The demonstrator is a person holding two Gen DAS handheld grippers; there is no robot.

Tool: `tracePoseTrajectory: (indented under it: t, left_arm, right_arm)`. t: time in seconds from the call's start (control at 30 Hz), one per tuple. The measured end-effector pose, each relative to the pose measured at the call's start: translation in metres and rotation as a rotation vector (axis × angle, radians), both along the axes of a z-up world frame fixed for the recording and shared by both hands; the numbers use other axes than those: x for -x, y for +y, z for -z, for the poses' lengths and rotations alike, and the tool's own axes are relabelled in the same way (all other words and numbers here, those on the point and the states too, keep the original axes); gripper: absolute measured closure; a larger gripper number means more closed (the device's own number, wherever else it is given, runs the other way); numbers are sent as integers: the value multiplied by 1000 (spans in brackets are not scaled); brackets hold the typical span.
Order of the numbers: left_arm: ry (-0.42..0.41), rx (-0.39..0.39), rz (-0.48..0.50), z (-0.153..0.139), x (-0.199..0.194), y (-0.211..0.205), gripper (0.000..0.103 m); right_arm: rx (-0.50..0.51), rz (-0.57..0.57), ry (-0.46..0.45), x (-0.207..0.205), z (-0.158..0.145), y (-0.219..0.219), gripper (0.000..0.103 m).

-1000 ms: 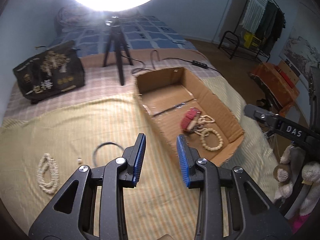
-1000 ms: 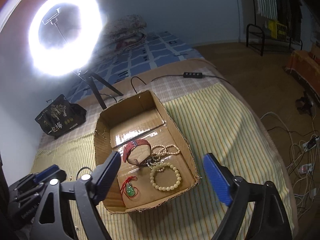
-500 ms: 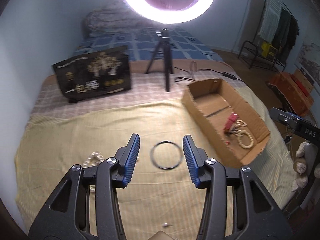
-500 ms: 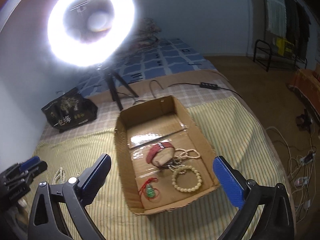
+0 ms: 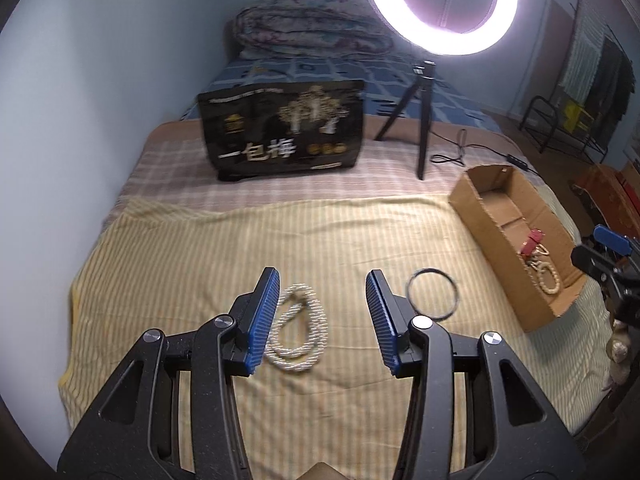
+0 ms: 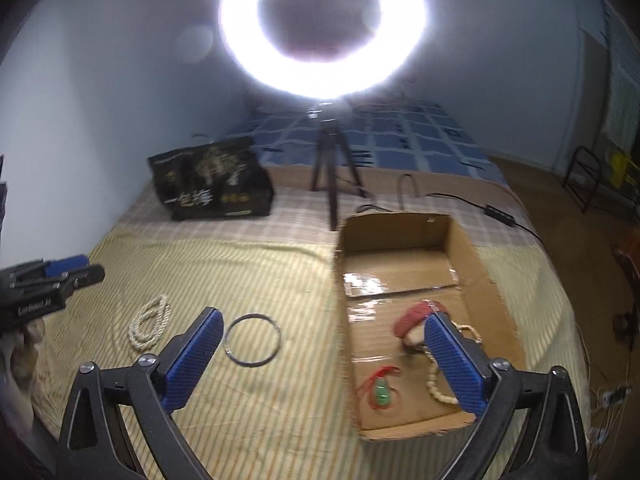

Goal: Organize jewelry
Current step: 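Move the left tool toward the white pearl necklace while the right tool follows over the bed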

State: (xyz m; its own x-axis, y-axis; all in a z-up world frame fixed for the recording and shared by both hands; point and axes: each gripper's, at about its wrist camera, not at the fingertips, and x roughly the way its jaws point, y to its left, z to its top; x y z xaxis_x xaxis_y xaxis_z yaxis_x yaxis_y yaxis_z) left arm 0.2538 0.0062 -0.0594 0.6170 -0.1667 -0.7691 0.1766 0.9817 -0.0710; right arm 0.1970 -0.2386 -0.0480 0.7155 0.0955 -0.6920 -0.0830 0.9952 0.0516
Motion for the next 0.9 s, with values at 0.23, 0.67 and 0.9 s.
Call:
tracePoseTrajectory:
  t: [0.23,0.67,0.9]
  left_arm:
    - [30,12,-49,11,-5,32,57]
    - [118,41,-77,39,-12,56,57]
    - [174,85,-94,56,-20,59,57]
  right_arm:
    - [3,-76,35,-8,11,34,10]
    - [-127,-128,185,-35,42,56,30]
    - [-179,-168,255,-43,56,74,38]
